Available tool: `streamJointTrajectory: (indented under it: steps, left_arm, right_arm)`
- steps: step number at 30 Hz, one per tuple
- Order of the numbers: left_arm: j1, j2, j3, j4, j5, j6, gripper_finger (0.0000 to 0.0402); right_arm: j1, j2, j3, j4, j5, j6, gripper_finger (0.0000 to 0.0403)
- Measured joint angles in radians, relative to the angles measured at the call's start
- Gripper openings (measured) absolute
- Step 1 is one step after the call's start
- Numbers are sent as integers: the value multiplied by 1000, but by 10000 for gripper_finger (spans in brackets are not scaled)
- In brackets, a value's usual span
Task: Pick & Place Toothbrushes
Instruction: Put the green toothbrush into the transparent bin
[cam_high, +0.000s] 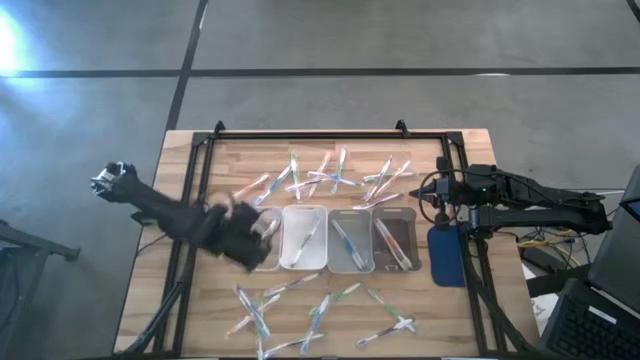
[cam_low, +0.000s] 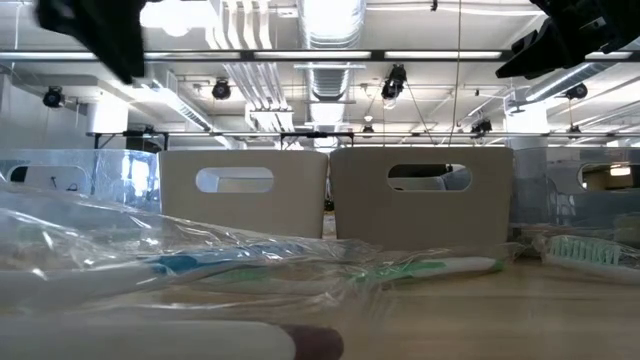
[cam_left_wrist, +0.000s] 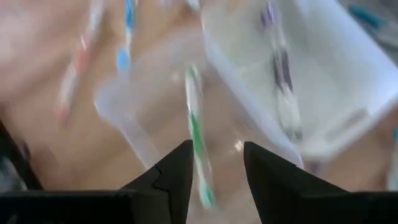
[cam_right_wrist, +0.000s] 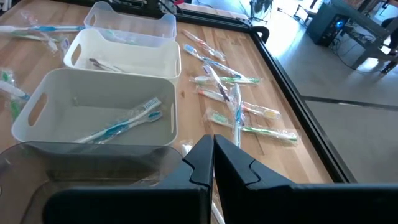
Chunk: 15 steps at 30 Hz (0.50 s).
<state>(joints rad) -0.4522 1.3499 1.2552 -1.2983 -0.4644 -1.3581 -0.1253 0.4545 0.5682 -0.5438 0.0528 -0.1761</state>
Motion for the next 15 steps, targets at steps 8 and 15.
streamJointTrajectory:
  steps: [8,15]
  left_arm:
    - [455,-16,0,229,14,618,147]
    - [759,-15,0,357,191,802,147]
  right_arm:
    - [0,0,0,0,0,0,8]
    - [0,0,0,0,0,0,8]
